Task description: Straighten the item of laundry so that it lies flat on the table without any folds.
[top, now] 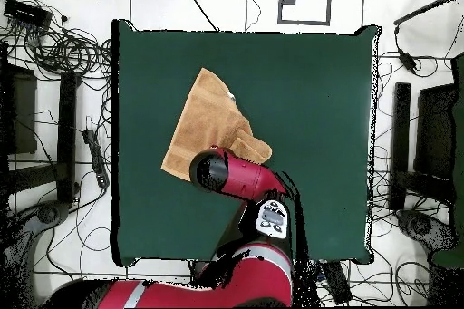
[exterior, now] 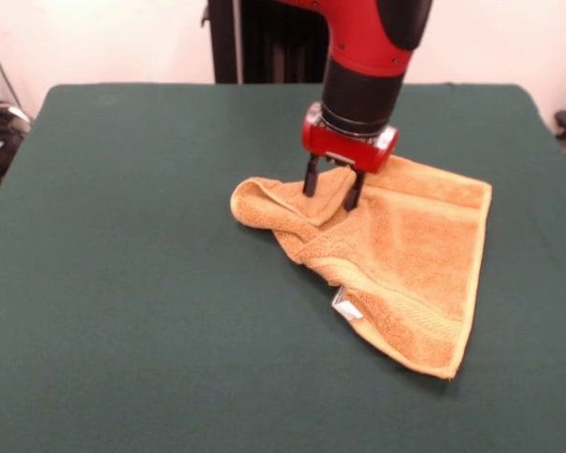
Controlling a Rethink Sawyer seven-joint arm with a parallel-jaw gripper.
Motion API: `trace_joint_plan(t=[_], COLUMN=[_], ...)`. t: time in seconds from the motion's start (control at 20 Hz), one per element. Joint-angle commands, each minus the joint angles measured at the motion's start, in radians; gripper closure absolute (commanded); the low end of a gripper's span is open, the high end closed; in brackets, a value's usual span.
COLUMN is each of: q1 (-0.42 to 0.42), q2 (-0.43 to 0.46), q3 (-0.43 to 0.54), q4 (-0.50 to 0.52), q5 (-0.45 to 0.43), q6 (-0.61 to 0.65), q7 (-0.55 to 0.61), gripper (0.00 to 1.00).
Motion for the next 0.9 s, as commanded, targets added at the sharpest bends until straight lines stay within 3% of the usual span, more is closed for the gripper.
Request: trace_joint_plan(t=[0.05, 0.9], q1=[-0.007, -0.008], q2=[0.106, 0.109], q3=[0.138, 0.134], q4=[0.009, -0.002], q5=[-0.039, -0.039], q6=[-0.039, -0.017], q7=[0.099, 0.113], gripper=[0.00, 0.00])
